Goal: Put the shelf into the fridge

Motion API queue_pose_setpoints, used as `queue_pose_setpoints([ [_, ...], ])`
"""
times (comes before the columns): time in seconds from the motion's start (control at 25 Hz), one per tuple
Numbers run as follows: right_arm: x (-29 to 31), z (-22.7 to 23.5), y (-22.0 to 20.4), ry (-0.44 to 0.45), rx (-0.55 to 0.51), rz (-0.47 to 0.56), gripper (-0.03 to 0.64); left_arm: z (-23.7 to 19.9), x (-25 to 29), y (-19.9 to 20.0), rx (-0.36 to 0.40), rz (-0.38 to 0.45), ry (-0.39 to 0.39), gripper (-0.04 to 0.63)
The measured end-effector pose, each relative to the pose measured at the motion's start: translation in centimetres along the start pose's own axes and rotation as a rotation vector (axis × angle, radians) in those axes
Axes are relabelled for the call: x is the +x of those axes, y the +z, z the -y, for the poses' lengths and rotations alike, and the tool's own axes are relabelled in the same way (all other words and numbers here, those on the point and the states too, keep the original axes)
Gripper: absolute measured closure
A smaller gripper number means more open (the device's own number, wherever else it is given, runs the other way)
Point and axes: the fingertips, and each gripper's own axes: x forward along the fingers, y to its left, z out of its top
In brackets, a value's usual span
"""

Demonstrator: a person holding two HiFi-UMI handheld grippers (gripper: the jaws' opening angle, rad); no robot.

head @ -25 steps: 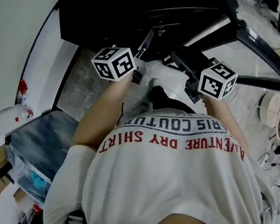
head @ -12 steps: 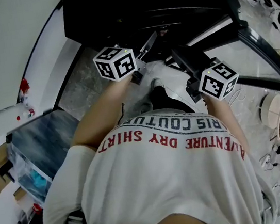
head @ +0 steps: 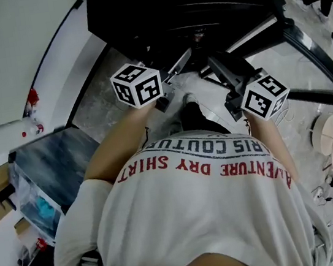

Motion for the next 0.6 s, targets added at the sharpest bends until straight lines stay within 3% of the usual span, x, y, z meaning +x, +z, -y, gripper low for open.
queue_pose_setpoints([
  [0.32, -2.0, -4.6, 2.3, 0.045, -0.107, 0.04, 0.58, 5.7, -4.5, 1.7, 0.024, 0.023, -0.049, 0.497],
  [0.6, -4.0, -7.1, 3.9, 0.086, -0.114, 0.092, 0.589, 10.3, -6.7, 3.1, 0.105, 0.023, -0.123, 0.552],
])
